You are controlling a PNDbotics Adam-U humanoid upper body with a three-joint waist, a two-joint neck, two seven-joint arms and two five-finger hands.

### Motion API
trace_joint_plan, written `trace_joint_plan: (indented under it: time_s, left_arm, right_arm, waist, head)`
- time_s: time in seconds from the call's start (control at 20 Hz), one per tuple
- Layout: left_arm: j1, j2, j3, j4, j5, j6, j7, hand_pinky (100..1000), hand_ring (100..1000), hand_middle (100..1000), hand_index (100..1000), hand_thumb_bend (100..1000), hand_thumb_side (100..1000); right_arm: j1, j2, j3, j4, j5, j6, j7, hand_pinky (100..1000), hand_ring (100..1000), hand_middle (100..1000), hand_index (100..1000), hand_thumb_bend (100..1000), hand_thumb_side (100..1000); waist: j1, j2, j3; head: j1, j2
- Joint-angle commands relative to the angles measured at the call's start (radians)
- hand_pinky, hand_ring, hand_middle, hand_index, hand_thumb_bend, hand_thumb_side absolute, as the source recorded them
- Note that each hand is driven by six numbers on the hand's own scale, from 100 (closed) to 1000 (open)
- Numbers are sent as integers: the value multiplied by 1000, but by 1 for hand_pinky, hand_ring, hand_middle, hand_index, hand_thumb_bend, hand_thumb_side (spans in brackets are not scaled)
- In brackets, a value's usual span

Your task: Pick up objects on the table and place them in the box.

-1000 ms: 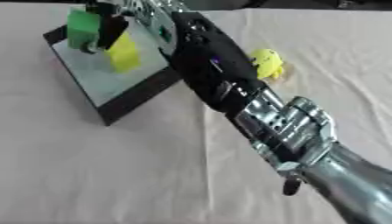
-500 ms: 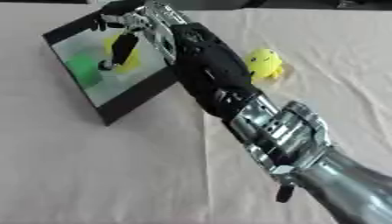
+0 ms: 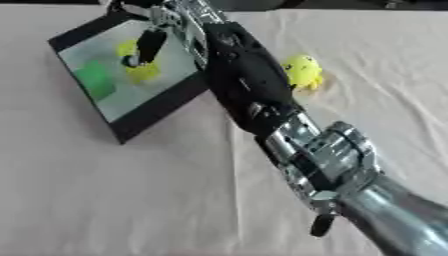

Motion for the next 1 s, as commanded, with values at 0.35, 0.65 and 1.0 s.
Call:
trace_joint_plan:
  time_s: [0.35,0.65,1.0]
  left_arm:
    - [20,33,26,-7,-5,-3,13,830,633,712,803,120,754]
    - [24,38,24,-5,-6,-5,11,830,634,713,804,120,754]
    - [26,42,30,-8,-8,-10,16,829,635,714,804,122,751]
  right_arm:
    - [1,-265,-9,-126,-169,-11,56,919,861,804,898,433,247]
    - [79,-454,43,-200,-353,19,124,922,874,817,904,438,293]
    - [199,-565,61,-245,-401,-19,168,929,885,829,914,436,296]
  waist:
    - [3,-40,-38]
    - [5,-44,-59]
    - [10,-43,-64]
  head:
    - [44,-1]
    - [59,-1]
    - [68,-1]
